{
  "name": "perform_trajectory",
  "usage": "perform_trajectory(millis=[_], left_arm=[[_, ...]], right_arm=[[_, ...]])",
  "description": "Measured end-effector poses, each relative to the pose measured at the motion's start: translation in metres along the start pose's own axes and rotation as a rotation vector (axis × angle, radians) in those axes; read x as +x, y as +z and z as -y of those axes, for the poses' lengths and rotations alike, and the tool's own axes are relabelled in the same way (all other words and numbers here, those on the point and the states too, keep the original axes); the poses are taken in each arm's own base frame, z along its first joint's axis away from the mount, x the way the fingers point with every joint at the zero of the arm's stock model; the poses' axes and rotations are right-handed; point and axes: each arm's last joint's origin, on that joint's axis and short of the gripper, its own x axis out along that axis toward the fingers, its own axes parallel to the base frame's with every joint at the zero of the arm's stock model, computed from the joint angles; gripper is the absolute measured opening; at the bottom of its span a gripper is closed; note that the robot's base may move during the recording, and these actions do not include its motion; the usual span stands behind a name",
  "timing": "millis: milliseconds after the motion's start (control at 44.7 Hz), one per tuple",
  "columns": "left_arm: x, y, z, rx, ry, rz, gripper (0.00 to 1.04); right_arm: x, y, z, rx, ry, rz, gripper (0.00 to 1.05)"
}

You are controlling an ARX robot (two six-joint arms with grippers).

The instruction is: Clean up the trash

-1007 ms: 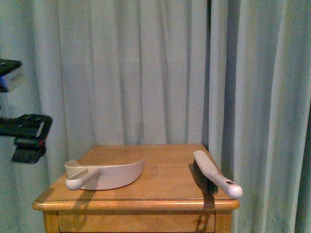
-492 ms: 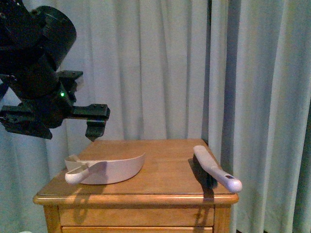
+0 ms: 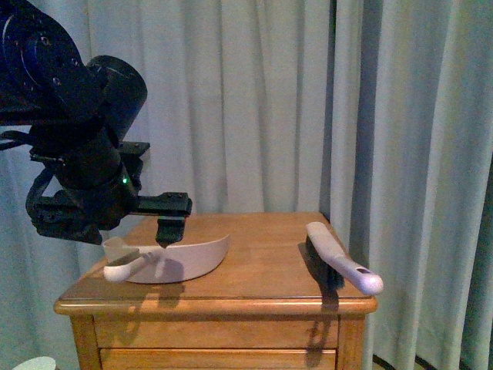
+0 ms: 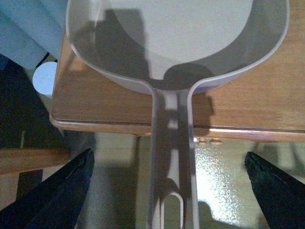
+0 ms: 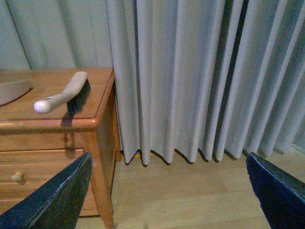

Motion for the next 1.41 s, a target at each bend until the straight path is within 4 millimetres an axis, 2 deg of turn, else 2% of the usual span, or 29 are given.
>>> perform_trajectory(millis=[246, 716, 761, 1074, 1320, 1409], left_arm=[[0.027, -0.013, 0.006, 0.014, 0.004, -0.026, 0.97], [0.038, -0.019, 0.007, 0.040, 0.006, -0.030, 0.97], [0.039, -0.020, 0.007, 0.040, 0.006, -0.030, 0.93], [0.043, -0.026, 0.007, 0.055, 0.006, -0.029, 0.29], [0.039, -0.034, 0.003, 0.072, 0.015, 0.033, 0.27], [0.025, -0.036, 0.001, 0.081, 0.006, 0.154, 0.27]], right_arm=[[0.000, 0.000, 0.000, 0.000, 0.000, 0.000, 0.97], [0.000, 0.000, 0.000, 0.000, 0.000, 0.000, 0.97], [0.000, 0.000, 0.000, 0.000, 0.000, 0.000, 0.97], [0.000, 0.000, 0.000, 0.000, 0.000, 0.000, 0.97], [0.000, 0.000, 0.000, 0.000, 0.000, 0.000, 0.97], [0.000, 0.000, 0.000, 0.000, 0.000, 0.000, 0.97]])
